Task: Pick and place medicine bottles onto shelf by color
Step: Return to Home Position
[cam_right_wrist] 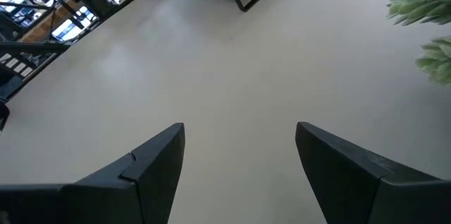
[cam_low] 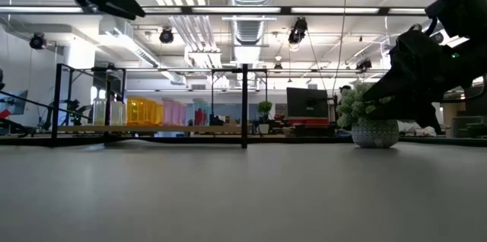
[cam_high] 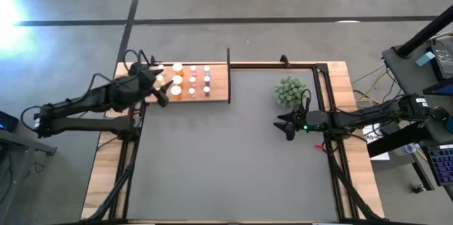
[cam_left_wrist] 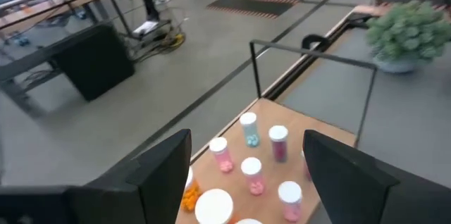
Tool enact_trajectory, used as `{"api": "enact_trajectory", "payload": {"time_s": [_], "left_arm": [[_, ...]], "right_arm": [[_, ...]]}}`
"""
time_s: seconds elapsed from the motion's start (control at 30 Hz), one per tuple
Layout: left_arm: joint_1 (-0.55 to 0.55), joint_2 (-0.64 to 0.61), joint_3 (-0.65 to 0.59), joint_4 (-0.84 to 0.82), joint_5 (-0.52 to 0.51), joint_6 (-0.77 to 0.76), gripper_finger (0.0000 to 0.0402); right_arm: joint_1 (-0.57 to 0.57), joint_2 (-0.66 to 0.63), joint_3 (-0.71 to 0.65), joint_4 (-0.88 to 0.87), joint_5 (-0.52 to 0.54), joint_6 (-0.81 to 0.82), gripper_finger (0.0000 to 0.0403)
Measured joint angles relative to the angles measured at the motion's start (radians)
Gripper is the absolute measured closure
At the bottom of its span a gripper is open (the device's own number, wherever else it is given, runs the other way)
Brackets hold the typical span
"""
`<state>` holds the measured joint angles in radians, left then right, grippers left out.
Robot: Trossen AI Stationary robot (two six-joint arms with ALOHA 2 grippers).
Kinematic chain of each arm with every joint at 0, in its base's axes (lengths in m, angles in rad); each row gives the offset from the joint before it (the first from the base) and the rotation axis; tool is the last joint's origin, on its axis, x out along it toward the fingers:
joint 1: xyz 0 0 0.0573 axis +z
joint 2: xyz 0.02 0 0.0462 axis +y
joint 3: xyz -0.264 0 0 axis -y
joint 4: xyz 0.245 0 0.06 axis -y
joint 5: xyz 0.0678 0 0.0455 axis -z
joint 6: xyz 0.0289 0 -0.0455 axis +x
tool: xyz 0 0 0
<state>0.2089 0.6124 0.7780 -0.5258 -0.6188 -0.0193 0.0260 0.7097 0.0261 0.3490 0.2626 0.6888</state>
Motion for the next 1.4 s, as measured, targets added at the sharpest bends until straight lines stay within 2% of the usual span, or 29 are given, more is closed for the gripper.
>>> {"api": "enact_trajectory", "payload": {"time_s": [0.23,0.47,0.9,1.2,1.4], "left_arm": [[0.0,-0.059,-0.011,-0.065,0.034,0.0,0.0145],[0.0,-0.17,-0.111,-0.049,0.108,-0.053,0.0145],[0.0,-0.398,-0.345,0.277,0.183,-0.055,0.0145],[0.0,-0.459,-0.539,0.557,0.227,-0.054,0.0146],[0.0,-0.474,-0.643,0.673,0.248,-0.076,0.0146]], "right_arm": [[0.0,0.0,0.0,0.0,0.0,0.0,0.0142],[0.0,0.0,0.0,0.0,0.0,0.0,0.0142],[0.0,0.0,0.0,0.0,0.0,0.0,0.0142],[0.0,0.0,0.0,0.0,0.0,0.0,0.0142],[0.0,0.0,0.0,0.0,0.0,0.0,0.0142]]}}
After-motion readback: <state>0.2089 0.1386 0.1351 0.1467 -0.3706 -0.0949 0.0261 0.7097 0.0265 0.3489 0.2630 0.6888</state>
